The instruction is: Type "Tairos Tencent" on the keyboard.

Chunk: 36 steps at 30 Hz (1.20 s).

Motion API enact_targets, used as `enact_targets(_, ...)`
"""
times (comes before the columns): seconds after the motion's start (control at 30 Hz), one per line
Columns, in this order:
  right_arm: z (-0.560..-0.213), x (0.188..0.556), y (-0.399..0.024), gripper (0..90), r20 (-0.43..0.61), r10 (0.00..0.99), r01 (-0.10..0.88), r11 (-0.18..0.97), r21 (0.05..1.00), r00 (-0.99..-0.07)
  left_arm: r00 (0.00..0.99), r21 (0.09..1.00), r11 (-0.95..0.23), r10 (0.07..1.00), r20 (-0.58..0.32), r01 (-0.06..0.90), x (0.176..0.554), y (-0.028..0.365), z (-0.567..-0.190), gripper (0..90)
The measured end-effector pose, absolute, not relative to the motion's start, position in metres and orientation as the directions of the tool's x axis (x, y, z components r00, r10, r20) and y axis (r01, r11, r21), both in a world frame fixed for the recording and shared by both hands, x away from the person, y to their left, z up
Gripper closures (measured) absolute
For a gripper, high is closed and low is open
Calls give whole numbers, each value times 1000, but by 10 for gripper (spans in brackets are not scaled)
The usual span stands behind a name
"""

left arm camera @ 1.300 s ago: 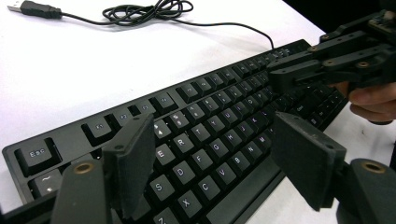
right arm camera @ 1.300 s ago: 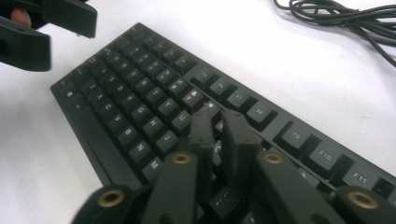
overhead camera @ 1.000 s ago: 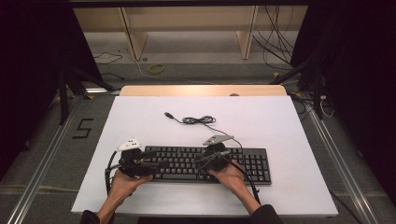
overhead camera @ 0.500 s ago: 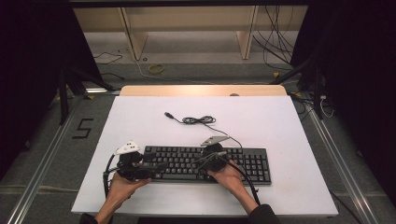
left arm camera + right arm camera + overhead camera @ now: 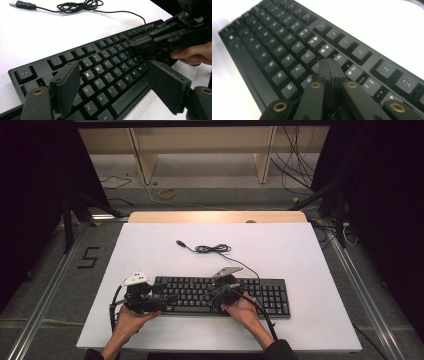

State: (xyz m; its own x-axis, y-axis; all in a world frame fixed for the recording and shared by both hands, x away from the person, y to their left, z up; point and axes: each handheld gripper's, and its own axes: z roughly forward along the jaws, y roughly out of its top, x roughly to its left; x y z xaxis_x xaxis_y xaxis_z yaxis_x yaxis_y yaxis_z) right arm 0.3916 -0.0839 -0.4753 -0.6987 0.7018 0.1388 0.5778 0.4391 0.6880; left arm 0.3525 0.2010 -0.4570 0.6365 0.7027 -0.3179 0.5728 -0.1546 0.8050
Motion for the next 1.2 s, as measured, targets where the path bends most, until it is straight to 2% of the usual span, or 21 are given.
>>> enact_targets(0.27,-458,386,-96,900,169,692,548,373,749,-702,635,803,-162,707,-311,574,355,202,-458,266)
enact_targets(0.37,-456,385,-102,855,186,689,550,355,756,-701,634,804,-166,710,-305,572,355,201,-457,272)
enact_targets(0.67,-448,377,-114,636,225,663,536,311,785,-714,627,798,-169,718,-303,579,356,201,-457,313)
enact_targets(0.9,-445,368,-121,490,223,655,516,296,804,-722,624,786,-198,729,-282,586,358,200,-457,425)
enact_targets(1.2,-448,358,-138,443,231,661,512,267,817,-714,624,759,-238,734,-268,606,362,198,-460,628)
